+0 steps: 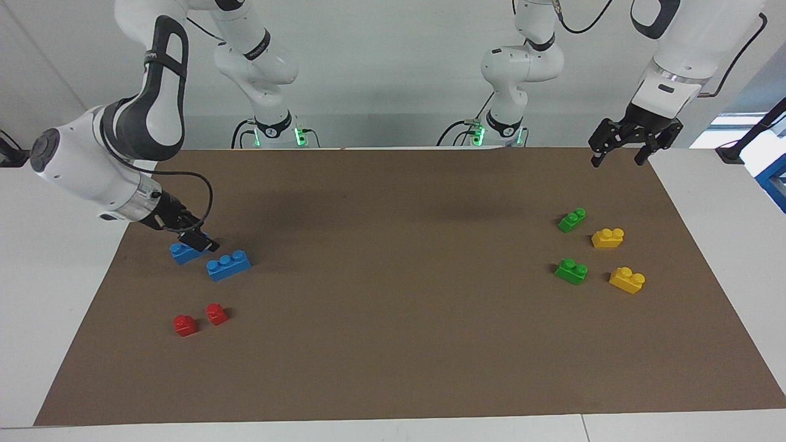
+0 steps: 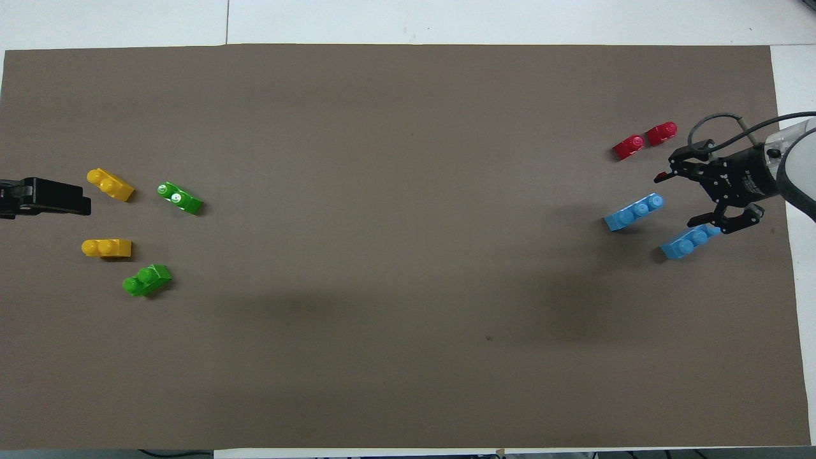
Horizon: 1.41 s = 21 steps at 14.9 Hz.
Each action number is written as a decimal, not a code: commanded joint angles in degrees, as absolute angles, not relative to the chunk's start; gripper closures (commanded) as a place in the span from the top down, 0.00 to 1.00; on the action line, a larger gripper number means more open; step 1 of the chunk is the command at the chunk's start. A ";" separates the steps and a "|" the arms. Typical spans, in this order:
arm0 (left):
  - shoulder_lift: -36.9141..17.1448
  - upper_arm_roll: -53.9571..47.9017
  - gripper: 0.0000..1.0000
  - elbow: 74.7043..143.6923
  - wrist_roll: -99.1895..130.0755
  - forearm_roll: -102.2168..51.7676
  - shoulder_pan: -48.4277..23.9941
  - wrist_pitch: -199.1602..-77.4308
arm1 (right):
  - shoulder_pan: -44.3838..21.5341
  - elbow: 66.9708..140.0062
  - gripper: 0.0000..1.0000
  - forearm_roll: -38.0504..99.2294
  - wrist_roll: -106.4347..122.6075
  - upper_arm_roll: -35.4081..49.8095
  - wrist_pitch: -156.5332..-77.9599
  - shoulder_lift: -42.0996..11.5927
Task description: Remove green block with left arm and hold with right
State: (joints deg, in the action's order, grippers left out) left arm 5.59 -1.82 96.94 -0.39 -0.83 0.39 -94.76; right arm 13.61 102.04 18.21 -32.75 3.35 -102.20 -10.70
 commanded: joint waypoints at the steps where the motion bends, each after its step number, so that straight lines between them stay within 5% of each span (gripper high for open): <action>1: 6.15 -1.58 1.00 97.82 -1.14 -0.26 0.88 -94.84 | 13.89 99.59 0.99 16.70 -31.99 4.04 -99.15 -9.32; 8: 5.71 -2.02 1.00 97.12 -1.23 -0.18 0.88 -91.85 | 11.87 97.04 1.00 11.34 -22.52 4.31 -94.85 -2.64; 12: 5.62 -2.11 1.00 97.03 -1.23 -0.26 0.79 -90.17 | 11.87 93.00 1.00 9.85 -14.01 4.48 -88.43 -2.11; 21: 6.06 -1.93 1.00 97.03 -1.32 -0.35 0.88 -90.35 | 11.87 91.32 1.00 2.99 -2.64 5.71 -87.98 -2.11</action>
